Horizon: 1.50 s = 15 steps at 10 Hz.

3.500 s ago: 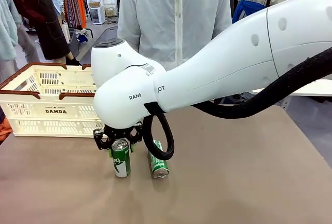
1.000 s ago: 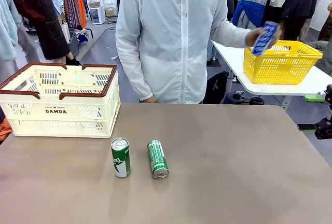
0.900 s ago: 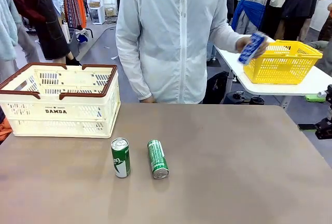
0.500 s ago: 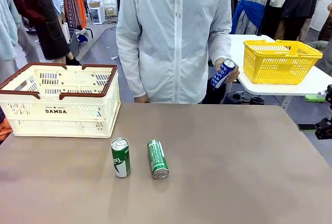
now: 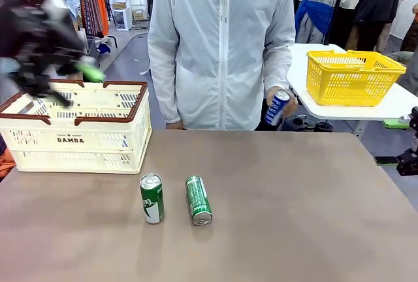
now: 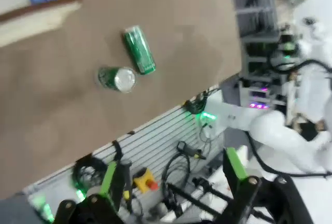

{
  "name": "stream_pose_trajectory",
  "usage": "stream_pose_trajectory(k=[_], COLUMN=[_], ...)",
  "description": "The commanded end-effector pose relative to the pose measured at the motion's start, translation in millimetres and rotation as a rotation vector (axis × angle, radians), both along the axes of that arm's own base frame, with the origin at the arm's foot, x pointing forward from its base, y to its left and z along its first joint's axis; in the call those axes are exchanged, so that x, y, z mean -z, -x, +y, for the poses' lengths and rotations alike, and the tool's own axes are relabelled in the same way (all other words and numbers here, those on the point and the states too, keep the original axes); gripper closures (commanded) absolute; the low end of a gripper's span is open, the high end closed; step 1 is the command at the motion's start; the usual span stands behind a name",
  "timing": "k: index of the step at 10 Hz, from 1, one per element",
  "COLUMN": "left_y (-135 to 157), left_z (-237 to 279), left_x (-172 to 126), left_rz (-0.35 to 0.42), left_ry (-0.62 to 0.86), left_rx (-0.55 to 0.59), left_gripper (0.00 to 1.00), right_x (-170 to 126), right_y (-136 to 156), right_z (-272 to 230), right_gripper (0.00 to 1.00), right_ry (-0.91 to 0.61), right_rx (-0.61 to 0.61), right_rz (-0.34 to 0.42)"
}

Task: Place the drinks into the Shopping basket.
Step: Pick up one drink and place it into the Shopping basket.

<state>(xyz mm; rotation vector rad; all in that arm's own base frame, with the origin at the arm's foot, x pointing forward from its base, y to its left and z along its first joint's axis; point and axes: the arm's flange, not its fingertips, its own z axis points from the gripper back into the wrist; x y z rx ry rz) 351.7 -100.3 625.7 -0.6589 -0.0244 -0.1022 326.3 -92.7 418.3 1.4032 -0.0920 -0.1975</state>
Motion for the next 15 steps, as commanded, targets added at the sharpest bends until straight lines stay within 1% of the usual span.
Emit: stream_pose_trajectory(k=[1, 2, 3, 4, 5, 7, 8, 9, 10, 11, 12, 14, 15], left_y=[-42, -51, -53, -42, -43, -43, -48, -57, -61, -62, -58, -51, -48], left_z=[-56, -79, -85, -74, -107, -107, -101, -105, -112, -119, -125, -132, -134], left_x=[18, 31, 33, 17, 39, 39, 39, 55, 77, 98, 116, 141, 153], left_rz=[0.041, 0.014, 0.011, -0.029, -0.018, -0.018, -0.027, 0.009, 0.025, 0.032, 0.013, 0.036, 0.041], left_ry=[-0.204, -0.341, -0.369, -0.311, -0.289, -0.289, -0.311, -0.415, -0.468, -0.530, -0.549, -0.567, -0.588], left_rx=[-0.077, -0.152, -0.160, -0.134, -0.104, -0.104, -0.105, -0.192, -0.169, -0.205, -0.213, -0.267, -0.323], left_gripper=[0.00, 0.00, 0.00, 0.00, 0.00, 0.00, 0.00, 0.00, 0.00, 0.00, 0.00, 0.00, 0.00], right_x=[-3, -3, -3, -3, -3, -3, -3, -3, -3, -3, -3, -3, -3], right_y=[-1, -1, -1, -1, -1, -1, -1, -1, -1, -1, -1, -1, -1], right_z=[-1, -1, -1, -1, -1, -1, -1, -1, -1, -1, -1, -1, -1], right_gripper=[0.00, 0.00, 0.00, 0.00, 0.00, 0.00, 0.00, 0.00, 0.00, 0.00, 0.00, 0.00, 0.00], right_ry=[-0.018, -0.018, -0.018, -0.018, -0.018, -0.018, -0.018, -0.018, -0.018, -0.018, -0.018, -0.018, -0.018], right_rx=[0.003, 0.003, 0.003, 0.003, 0.003, 0.003, 0.003, 0.003, 0.003, 0.003, 0.003, 0.003, 0.003], right_rz=[-0.012, -0.012, -0.012, -0.012, -0.012, -0.012, -0.012, -0.012, -0.012, -0.012, -0.012, -0.012, -0.012])
